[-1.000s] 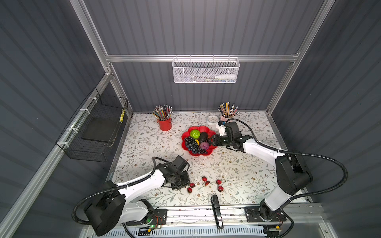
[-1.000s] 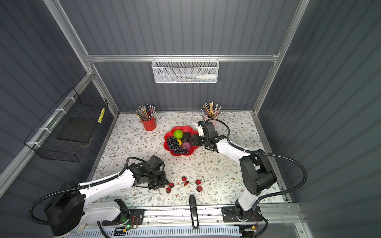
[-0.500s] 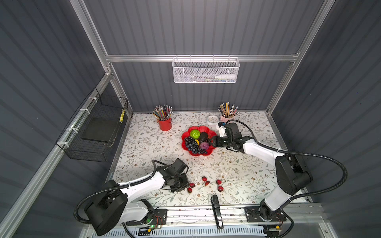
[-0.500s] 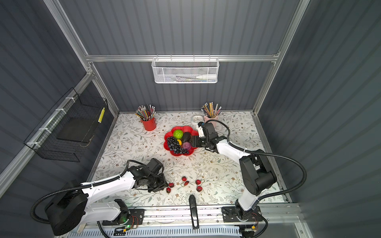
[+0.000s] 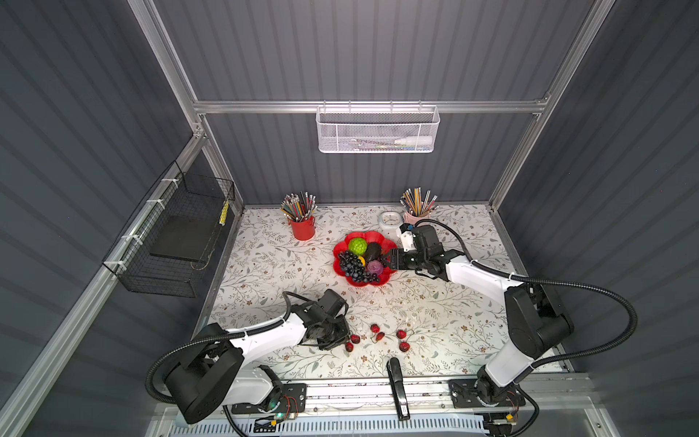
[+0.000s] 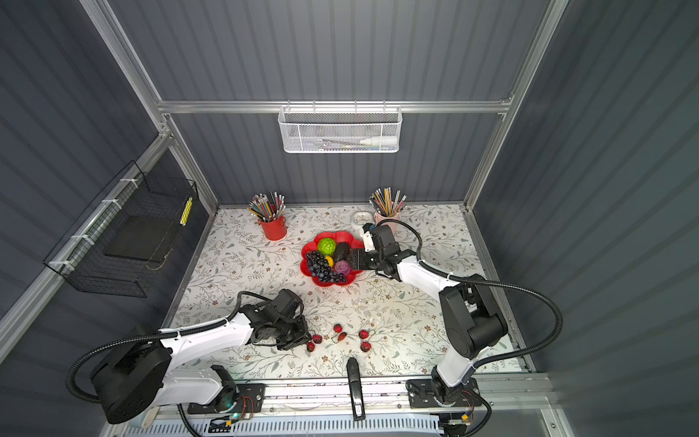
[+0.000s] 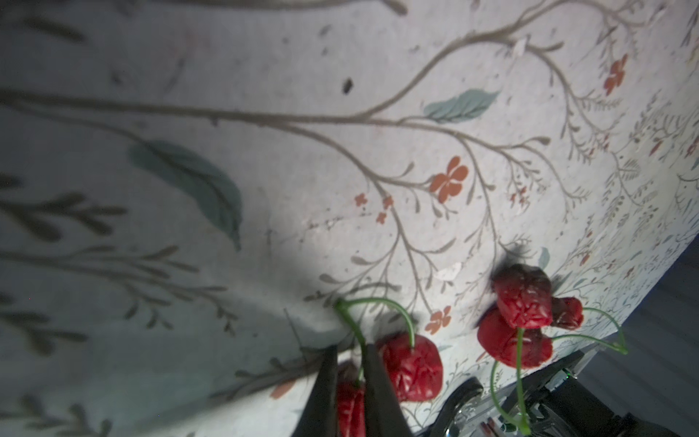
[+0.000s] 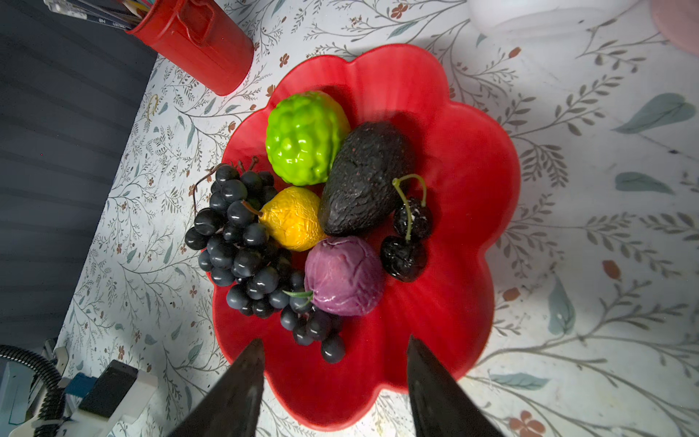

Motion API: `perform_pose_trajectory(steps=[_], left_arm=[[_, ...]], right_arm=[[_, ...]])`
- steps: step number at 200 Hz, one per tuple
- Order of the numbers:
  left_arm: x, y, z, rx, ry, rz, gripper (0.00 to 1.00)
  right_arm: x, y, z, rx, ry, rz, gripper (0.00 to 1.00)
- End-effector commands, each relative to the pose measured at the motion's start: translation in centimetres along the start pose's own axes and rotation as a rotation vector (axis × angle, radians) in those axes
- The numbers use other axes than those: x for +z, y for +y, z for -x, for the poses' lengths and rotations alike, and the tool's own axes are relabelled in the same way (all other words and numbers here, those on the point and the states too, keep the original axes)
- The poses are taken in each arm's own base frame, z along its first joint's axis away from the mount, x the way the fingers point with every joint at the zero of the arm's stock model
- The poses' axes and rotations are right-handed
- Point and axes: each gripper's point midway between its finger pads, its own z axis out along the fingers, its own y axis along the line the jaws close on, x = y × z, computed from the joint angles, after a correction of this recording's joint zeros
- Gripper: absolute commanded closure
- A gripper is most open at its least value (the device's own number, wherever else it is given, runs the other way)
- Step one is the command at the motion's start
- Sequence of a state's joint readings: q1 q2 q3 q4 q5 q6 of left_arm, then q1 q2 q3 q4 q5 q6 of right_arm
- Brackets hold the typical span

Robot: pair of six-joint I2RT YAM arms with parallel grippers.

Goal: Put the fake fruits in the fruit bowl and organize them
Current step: 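Lift the red cherries with the left gripper, lower into the bowl, open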

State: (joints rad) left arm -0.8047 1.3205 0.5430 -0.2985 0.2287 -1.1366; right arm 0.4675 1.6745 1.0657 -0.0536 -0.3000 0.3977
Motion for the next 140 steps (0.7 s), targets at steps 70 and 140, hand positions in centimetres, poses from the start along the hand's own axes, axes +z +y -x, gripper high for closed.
perform_pose_trajectory(steps=[70, 140], left_arm=[[-1.7, -0.9, 1.7, 0.098, -0.111, 0.003, 1.00], [-6.7, -5.8, 3.3, 0.289, -0.184, -0.020, 1.00]], right_arm=[[-0.5, 0.1, 0.0, 0.001, -0.012, 0.010, 0.40], [-1.6, 0.3, 0.5, -0.011, -0.057, 0.007, 0.40]])
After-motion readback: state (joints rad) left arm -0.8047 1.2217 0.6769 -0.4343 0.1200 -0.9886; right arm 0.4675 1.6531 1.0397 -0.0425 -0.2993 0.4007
